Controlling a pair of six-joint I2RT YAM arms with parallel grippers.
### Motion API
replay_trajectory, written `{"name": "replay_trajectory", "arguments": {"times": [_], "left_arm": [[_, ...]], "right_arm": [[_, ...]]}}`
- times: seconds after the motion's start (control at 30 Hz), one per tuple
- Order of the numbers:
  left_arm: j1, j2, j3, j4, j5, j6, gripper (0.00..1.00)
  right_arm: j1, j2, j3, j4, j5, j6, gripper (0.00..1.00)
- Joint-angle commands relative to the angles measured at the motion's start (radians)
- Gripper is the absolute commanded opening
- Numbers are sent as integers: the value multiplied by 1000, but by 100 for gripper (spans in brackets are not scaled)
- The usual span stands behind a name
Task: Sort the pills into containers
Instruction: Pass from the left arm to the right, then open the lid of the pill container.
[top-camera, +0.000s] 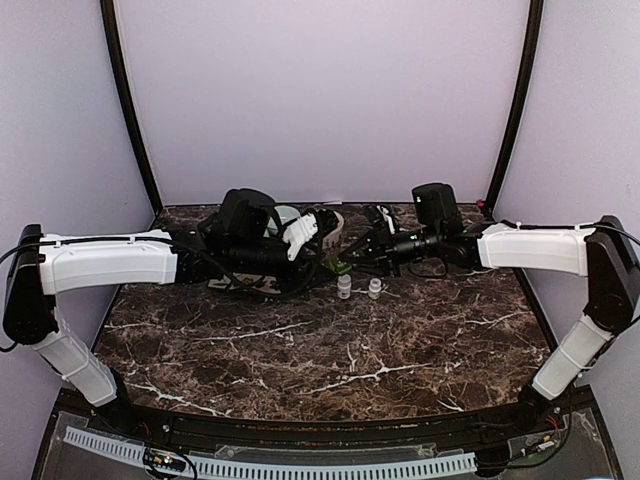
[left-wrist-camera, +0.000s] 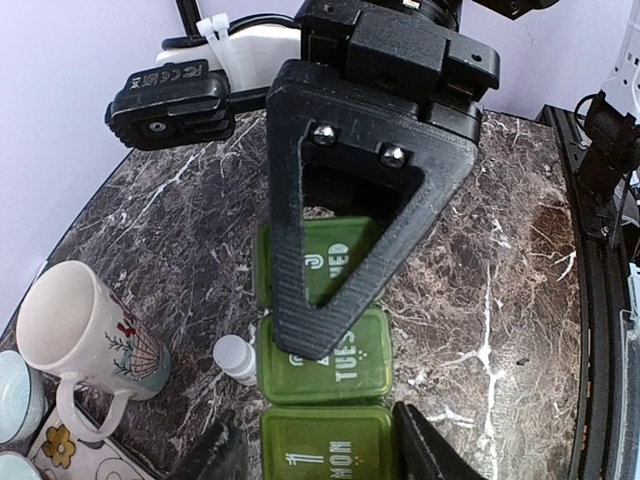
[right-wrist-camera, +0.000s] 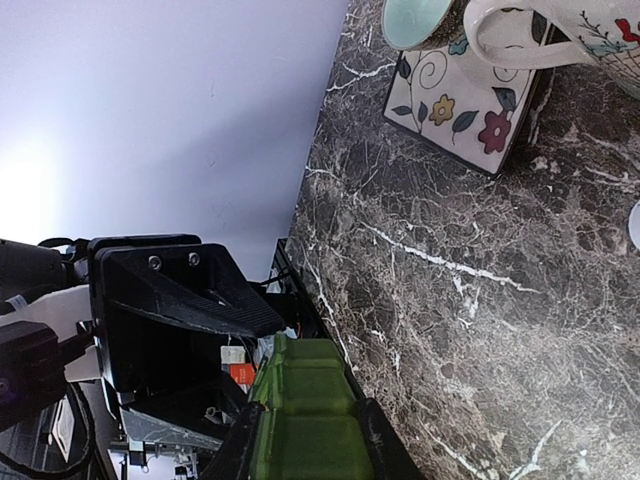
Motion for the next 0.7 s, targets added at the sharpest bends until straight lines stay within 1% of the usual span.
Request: {"name": "replay_trajectory", "arguments": {"times": [0.0, 0.4, 0.67], "left_arm": [[0, -46, 25, -9, -32, -13, 52], [1, -62, 13, 25, -147, -14, 52], [3, -37, 22, 8, -194, -14, 52]], "right_arm": [[2, -31, -7, 6, -6, -21, 0], [-4, -22, 2, -21, -5, -50, 0], [-6, -20, 0, -11, -17, -50, 0]]}}
